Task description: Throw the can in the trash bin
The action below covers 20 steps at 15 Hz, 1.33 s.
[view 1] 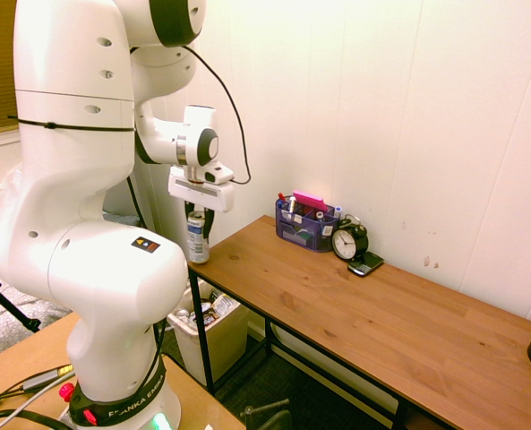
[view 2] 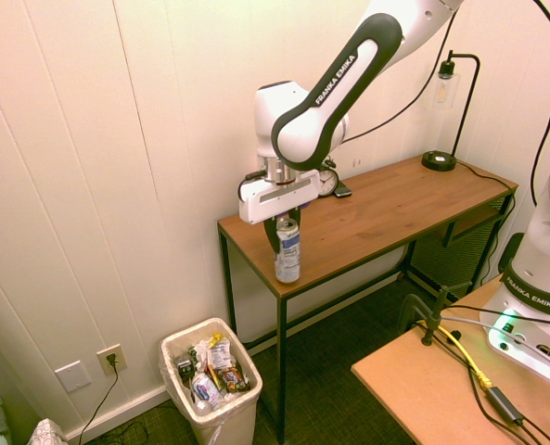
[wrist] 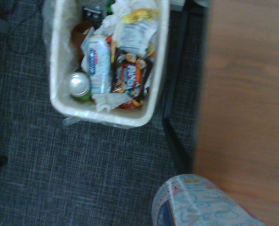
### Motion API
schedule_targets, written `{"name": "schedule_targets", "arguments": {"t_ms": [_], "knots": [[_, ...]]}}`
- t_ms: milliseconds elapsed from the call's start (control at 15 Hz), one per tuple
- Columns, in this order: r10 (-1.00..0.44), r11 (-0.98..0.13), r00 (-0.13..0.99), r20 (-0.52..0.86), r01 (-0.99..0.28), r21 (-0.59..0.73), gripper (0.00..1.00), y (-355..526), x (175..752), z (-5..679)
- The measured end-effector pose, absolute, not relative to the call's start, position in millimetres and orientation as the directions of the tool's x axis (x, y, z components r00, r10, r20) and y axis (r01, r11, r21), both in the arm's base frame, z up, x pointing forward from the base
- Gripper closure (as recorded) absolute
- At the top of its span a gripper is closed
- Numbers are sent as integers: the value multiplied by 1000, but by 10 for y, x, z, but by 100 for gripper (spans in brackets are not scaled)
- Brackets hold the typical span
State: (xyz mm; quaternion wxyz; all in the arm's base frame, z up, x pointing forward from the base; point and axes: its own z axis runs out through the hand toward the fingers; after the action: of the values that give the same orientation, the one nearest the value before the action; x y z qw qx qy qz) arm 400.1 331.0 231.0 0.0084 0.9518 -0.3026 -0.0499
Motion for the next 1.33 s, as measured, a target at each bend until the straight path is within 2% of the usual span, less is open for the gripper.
{"name": "schedule_targets", "arguments": {"t_ms": [133,333,400,667,1333], "knots": [[-552,-833,827,-102,-552,33,100,3776,3867,2188],[-545,-837,833,-96,-548,-8,100,4256,4042,1955],[-549,-833,830,-93,-553,-23,0,4349,4150,1894],[-573,-817,816,-74,-576,-33,0,4461,4401,1788],[-582,-810,811,-64,-585,-46,0,4409,4523,1846]]}}
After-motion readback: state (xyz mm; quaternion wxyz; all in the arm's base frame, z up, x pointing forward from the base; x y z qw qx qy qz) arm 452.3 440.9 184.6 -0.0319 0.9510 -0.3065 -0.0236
